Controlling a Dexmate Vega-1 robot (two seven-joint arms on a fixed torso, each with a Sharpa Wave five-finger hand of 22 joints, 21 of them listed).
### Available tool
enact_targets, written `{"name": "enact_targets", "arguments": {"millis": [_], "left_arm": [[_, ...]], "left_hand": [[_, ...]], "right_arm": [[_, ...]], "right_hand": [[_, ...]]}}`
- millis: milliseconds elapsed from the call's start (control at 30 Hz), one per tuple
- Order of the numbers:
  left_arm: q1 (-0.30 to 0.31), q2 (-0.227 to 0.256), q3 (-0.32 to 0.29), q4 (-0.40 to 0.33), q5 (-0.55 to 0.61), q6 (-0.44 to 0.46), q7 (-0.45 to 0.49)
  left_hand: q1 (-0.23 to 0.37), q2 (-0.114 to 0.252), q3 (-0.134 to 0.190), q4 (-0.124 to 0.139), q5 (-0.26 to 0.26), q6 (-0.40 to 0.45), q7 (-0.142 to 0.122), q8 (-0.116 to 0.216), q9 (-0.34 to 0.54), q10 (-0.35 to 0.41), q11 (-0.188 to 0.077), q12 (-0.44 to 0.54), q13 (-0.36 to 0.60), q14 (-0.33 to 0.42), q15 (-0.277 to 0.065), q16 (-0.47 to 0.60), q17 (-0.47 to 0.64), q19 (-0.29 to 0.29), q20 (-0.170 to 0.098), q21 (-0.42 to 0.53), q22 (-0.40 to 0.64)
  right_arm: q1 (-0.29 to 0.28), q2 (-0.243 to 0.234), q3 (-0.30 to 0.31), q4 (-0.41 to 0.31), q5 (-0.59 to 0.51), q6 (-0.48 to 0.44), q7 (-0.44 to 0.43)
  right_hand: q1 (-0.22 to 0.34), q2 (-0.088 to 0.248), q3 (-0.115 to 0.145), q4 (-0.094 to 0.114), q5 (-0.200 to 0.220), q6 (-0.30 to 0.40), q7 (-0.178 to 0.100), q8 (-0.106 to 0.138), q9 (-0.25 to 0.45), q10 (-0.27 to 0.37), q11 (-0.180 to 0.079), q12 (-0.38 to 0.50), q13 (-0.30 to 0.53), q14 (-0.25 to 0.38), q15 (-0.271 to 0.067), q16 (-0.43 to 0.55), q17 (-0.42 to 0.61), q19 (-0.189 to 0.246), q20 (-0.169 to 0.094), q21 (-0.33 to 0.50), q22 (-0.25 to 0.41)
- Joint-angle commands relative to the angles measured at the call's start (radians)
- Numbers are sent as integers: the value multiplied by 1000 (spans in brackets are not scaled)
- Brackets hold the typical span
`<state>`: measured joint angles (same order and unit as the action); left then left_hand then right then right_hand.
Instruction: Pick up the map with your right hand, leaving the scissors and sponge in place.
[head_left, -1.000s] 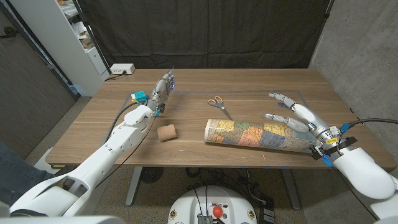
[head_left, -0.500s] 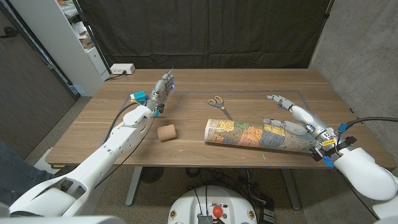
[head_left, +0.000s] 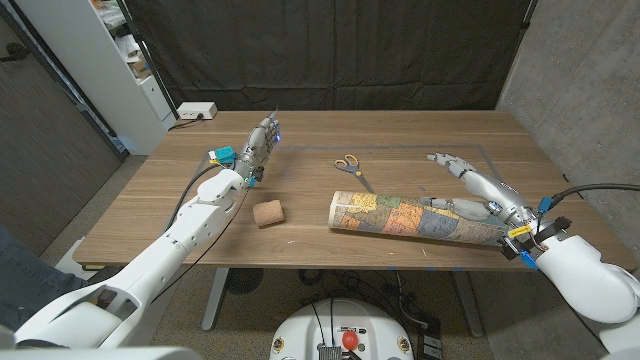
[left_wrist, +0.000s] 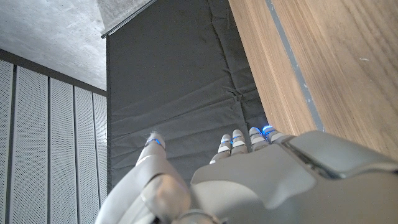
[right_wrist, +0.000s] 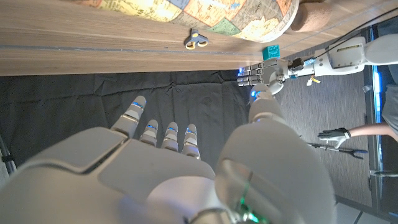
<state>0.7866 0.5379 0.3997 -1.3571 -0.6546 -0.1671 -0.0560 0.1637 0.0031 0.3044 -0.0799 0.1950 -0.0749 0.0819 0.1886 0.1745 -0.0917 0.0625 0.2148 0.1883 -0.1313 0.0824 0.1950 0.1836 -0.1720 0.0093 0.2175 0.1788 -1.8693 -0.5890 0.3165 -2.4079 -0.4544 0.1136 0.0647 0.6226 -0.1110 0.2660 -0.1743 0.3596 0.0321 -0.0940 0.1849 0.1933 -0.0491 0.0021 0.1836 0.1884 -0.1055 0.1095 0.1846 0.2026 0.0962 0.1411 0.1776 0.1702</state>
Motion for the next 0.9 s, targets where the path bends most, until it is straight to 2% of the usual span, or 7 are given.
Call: {"name": "enact_targets", "arguments": {"millis": [33,300,633,900], "left_arm": [[0,0,0,-1,0,-3,0],[2,1,1,-11,2,0,4],[11,4,0,-27,3,-2,9],[17,2,0,-29,1,-4,10]], "left_hand": [[5,9,5,-6,-6,7,3,3,5,4,0,-1,5,1,2,-1,2,-21,8,-2,4],[5,9,4,-6,-6,7,2,3,5,3,1,-2,5,1,3,-1,2,-21,9,-3,4],[4,10,4,-7,-6,9,2,3,5,3,-1,-2,5,0,4,-2,2,-22,15,-4,4],[4,11,3,-8,-6,10,2,3,6,3,1,-2,5,1,4,-2,3,-21,8,-5,4]], "right_arm": [[-18,1,-10,-61,-125,-89,36],[-26,1,-6,-82,-163,-116,60],[-39,-4,-9,-118,-221,-162,107],[-33,-24,-17,-162,-267,-233,198]], "right_hand": [[15,-12,-5,15,23,-59,4,-13,3,-36,8,-5,4,-22,8,4,4,-17,9,2,2],[12,-19,-14,25,41,-116,14,-12,3,-76,36,-7,4,-48,16,4,7,-35,34,3,2],[12,-21,-20,30,53,-136,21,-6,4,-106,41,-7,4,-74,25,2,8,-52,57,2,2],[12,-21,-26,35,66,-148,26,-3,4,-144,55,-9,5,-109,31,-1,8,-76,69,0,2]]}}
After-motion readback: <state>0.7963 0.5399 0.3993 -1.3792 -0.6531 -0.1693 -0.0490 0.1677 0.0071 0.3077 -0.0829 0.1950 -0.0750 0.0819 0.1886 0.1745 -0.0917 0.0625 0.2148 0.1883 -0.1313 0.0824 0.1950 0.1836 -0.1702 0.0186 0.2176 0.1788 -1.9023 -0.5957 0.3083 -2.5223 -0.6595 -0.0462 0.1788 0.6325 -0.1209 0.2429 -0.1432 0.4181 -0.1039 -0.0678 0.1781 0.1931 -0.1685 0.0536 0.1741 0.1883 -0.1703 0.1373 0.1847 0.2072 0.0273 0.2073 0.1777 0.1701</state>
